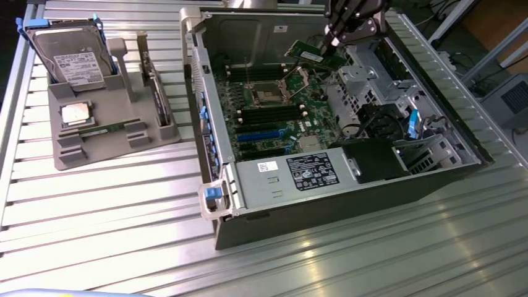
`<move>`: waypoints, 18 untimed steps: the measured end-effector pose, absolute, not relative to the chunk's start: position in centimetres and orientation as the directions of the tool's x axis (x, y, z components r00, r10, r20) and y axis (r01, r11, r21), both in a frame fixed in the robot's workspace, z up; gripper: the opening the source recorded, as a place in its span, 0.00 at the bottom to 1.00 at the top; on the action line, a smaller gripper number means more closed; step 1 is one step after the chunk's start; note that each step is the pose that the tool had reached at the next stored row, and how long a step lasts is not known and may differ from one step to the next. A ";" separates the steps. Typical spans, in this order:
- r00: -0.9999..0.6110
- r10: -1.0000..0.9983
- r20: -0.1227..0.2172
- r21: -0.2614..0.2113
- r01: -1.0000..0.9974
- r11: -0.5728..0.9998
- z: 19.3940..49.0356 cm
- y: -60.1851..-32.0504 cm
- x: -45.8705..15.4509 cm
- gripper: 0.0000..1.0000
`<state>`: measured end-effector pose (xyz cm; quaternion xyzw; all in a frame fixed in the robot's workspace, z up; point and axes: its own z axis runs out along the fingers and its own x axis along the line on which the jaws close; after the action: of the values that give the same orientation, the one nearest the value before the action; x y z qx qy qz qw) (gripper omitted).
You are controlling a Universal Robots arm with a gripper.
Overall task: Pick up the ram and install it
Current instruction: 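Insert the ram into the slot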
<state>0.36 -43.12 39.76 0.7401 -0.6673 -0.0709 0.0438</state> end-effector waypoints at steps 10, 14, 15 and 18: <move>0.102 -0.995 -0.019 0.053 -0.993 -0.103 39.6 -43.1 0.4 0.12; 0.103 -0.995 -0.007 -0.044 -0.994 -0.103 39.6 -43.1 0.4 0.12; 0.104 -0.995 -0.005 -0.064 -0.993 -0.103 39.6 -43.1 0.4 0.12; 0.104 -0.995 0.000 -0.119 -0.988 -0.103 39.5 -43.1 0.4 0.12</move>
<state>0.36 -43.12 39.53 0.7415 -0.6682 0.0402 -0.0442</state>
